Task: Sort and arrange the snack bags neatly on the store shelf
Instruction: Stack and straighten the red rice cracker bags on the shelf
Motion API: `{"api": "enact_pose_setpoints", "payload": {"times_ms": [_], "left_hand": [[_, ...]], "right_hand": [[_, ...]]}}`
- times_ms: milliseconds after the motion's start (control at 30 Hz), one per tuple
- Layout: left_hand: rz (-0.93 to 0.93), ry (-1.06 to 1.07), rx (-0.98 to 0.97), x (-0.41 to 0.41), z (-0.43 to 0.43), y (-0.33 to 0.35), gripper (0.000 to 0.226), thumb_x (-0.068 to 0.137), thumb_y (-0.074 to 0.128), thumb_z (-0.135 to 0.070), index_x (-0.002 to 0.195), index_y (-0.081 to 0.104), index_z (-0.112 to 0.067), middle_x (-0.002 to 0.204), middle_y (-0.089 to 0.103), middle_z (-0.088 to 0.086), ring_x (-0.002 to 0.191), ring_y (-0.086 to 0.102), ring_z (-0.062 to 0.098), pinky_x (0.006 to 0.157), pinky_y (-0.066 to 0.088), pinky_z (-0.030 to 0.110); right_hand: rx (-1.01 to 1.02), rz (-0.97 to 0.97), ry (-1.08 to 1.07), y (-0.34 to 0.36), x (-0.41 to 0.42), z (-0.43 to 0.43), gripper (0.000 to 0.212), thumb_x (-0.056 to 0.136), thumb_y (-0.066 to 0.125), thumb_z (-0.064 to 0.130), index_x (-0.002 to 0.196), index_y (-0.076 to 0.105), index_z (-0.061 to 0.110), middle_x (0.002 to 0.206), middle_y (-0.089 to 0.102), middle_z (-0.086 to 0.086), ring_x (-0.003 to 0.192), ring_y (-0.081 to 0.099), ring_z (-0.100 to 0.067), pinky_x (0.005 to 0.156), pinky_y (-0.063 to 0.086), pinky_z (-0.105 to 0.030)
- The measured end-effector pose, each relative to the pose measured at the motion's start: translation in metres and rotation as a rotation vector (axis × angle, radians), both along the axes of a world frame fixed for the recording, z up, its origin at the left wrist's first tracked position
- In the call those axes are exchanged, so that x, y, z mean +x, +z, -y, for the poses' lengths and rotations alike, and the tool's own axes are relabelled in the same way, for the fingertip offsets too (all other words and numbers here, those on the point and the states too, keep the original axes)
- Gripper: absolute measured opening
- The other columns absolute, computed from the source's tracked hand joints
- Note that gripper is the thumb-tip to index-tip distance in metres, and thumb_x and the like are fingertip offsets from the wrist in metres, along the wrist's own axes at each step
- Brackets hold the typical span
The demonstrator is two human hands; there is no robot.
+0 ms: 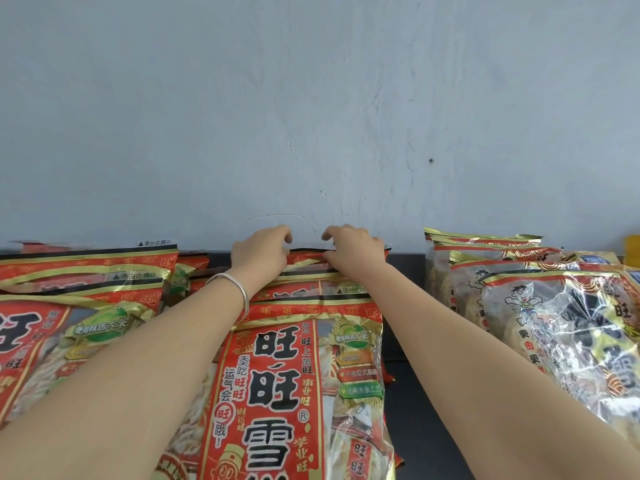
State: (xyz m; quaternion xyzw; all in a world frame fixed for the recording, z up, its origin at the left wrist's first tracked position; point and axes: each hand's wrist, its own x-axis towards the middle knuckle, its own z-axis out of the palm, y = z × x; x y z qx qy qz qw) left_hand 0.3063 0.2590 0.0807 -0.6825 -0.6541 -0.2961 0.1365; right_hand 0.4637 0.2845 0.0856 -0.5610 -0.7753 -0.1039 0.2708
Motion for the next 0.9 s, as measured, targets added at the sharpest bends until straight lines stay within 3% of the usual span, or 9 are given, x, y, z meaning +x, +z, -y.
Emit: {"api": "enact_pose_setpoints", "payload": {"times_ms": [167,300,433,533,633,767,900], "left_hand": [[-0.159,-0.08,0.167,-0.004,0.017,0.002,0.012,0.091,0.054,-0.03,0.101,0.052,-0.024,0.115,0.056,0.002,0.105,0.052,0.023,0.079,0.038,0.036],[-0.18,-0.14,0.049,-0.013,0.03,-0.002,0.008,0.091,0.052,-0.038,0.09,0.052,-0.029,0.103,0.057,-0.003,0.096,0.054,0.02,0.074,0.035,0.033],[-0.202,-0.122,-0.073,-0.027,0.037,-0.012,0.025,0.092,0.049,-0.042,0.113,0.056,-0.03,0.118,0.058,-0.003,0.109,0.053,0.021,0.083,0.041,0.037],[-0.184,-0.109,-0.074,-0.031,0.042,-0.02,0.038,0.091,0.049,-0.047,0.126,0.049,-0.032,0.129,0.055,-0.005,0.119,0.049,0.02,0.091,0.039,0.041],[-0.187,-0.01,-0.077,-0.034,0.047,-0.025,0.042,0.091,0.044,-0.053,0.127,0.047,-0.032,0.13,0.054,-0.004,0.12,0.049,0.022,0.093,0.037,0.042],[-0.11,0.045,-0.152,-0.036,0.052,-0.026,0.036,0.092,0.045,-0.051,0.121,0.052,-0.032,0.125,0.053,-0.001,0.118,0.049,0.025,0.095,0.038,0.05],[-0.108,0.026,-0.109,-0.016,0.052,-0.028,0.039,0.092,0.047,-0.047,0.128,0.046,-0.032,0.131,0.05,0.0,0.122,0.045,0.026,0.094,0.036,0.049]], "right_hand": [[0.192,-0.061,0.055,0.005,-0.004,0.017,0.022,0.091,0.052,0.023,0.112,0.059,0.021,0.114,0.057,-0.004,0.105,0.054,-0.028,0.085,0.046,-0.041],[-0.102,0.071,0.163,0.007,-0.014,0.033,0.022,0.092,0.05,0.027,0.108,0.064,0.021,0.11,0.065,-0.003,0.102,0.059,-0.026,0.085,0.052,-0.043],[-0.143,0.165,0.044,-0.004,-0.026,0.043,0.037,0.096,0.047,0.026,0.132,0.051,0.026,0.131,0.058,-0.003,0.118,0.053,-0.027,0.099,0.039,-0.049],[-0.11,0.114,-0.062,-0.014,-0.038,0.049,0.025,0.093,0.047,0.017,0.114,0.06,0.021,0.117,0.063,-0.005,0.111,0.055,-0.029,0.098,0.033,-0.051],[-0.039,0.084,-0.137,-0.021,-0.044,0.057,0.009,0.091,0.048,0.013,0.087,0.054,0.018,0.095,0.061,-0.004,0.101,0.057,-0.029,0.098,0.032,-0.051],[0.032,0.033,-0.152,-0.028,-0.041,0.063,0.013,0.093,0.048,0.015,0.082,0.052,0.021,0.082,0.057,0.001,0.093,0.06,-0.025,0.101,0.03,-0.052],[0.094,0.039,-0.183,-0.023,-0.023,0.061,0.015,0.088,0.052,0.008,0.088,0.059,0.021,0.086,0.064,-0.001,0.09,0.061,-0.025,0.099,0.033,-0.047]]}}
